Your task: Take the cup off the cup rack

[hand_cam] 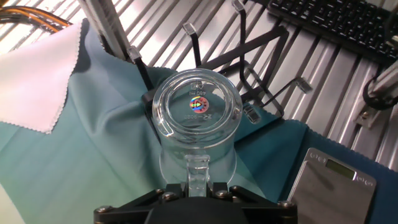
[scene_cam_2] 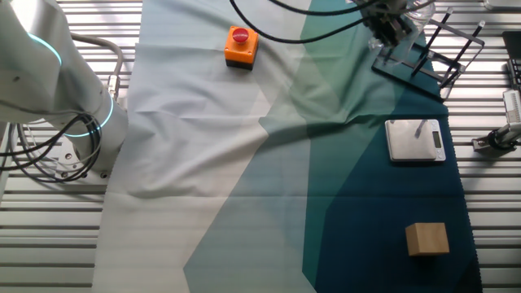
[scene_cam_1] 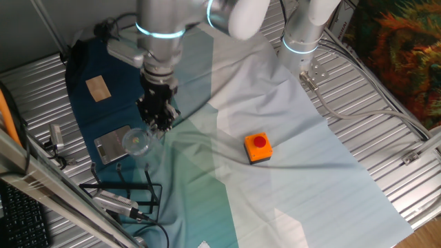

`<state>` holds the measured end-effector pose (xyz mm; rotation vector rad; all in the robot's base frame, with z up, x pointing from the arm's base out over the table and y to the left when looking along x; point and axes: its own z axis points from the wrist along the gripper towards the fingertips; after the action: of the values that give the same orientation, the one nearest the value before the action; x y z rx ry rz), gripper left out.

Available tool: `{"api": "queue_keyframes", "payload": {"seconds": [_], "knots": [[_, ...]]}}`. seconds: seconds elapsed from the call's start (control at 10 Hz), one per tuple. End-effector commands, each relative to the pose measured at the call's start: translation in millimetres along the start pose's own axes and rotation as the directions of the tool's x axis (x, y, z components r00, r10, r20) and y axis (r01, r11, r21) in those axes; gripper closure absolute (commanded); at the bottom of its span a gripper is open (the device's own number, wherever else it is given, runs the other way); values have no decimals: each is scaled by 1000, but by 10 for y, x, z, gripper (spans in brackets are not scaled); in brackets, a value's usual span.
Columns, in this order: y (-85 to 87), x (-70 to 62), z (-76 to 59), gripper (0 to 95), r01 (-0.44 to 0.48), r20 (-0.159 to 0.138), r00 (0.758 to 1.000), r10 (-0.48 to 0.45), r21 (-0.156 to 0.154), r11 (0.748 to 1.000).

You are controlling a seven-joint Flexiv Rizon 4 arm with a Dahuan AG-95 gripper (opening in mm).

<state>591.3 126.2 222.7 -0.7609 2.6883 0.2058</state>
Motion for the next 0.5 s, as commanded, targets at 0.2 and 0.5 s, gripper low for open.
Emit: {"api": "queue_keyframes", "payload": {"seconds": [0.2, 0.5], "knots": [[-37, 13, -128, 950, 0, -9, 1000, 0, -6, 1000], [-118, 112, -203, 950, 9, -44, 999, -9, -3, 1000]]}}
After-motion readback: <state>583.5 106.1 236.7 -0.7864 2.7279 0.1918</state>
